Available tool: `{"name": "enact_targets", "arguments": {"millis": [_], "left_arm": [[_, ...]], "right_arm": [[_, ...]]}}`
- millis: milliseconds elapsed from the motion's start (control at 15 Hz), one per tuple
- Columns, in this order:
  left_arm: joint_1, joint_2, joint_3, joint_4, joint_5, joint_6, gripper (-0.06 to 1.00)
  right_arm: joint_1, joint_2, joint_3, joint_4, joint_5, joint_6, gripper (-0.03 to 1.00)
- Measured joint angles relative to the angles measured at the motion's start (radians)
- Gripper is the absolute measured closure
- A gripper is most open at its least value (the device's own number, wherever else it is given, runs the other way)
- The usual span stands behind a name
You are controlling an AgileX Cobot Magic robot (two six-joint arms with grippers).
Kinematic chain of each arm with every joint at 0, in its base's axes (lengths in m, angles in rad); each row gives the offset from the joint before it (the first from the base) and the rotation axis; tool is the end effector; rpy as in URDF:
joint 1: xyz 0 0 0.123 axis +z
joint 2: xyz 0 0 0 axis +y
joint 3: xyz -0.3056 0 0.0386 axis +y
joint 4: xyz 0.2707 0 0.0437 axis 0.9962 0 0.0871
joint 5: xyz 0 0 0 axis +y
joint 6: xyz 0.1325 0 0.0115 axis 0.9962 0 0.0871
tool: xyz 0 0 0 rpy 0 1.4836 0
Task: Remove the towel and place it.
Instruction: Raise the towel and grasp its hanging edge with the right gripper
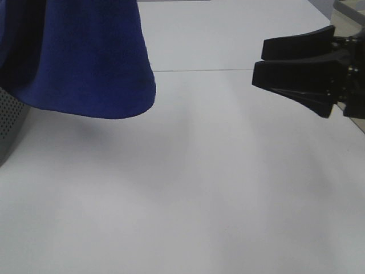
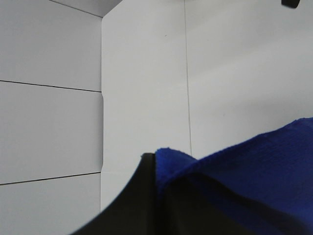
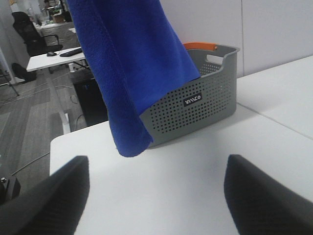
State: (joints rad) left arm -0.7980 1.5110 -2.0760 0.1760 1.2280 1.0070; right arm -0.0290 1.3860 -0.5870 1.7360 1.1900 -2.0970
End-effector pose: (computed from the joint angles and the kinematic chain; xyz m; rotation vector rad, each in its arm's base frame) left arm 0.2502 -0.2251 0.5413 1.6678 1.3591 0.3341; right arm 0.2560 0.1144 0.2501 -0.8282 1.5998 0.9840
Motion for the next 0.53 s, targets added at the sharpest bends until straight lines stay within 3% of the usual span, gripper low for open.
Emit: {"name": "enact_targets", "arguments": {"millis": [133, 333, 533], "left_arm": [[0.0, 0.016, 0.0, 0.0, 0.0, 0.0, 0.94], [0.0, 0.027, 0.0, 0.001, 0.0, 0.0, 0.94], [0.0, 0.027, 0.0, 0.0, 0.0, 0.0, 0.94]], "right_arm": [[0.116, 0.088, -0.076, 0.0, -0.012, -0.009, 0.22], [0.283, 0.198, -0.207, 0.003, -0.106, 0.003, 0.22], [0.391, 0.277, -0.296, 0.003, -0.167, 0.023, 0.22]]}}
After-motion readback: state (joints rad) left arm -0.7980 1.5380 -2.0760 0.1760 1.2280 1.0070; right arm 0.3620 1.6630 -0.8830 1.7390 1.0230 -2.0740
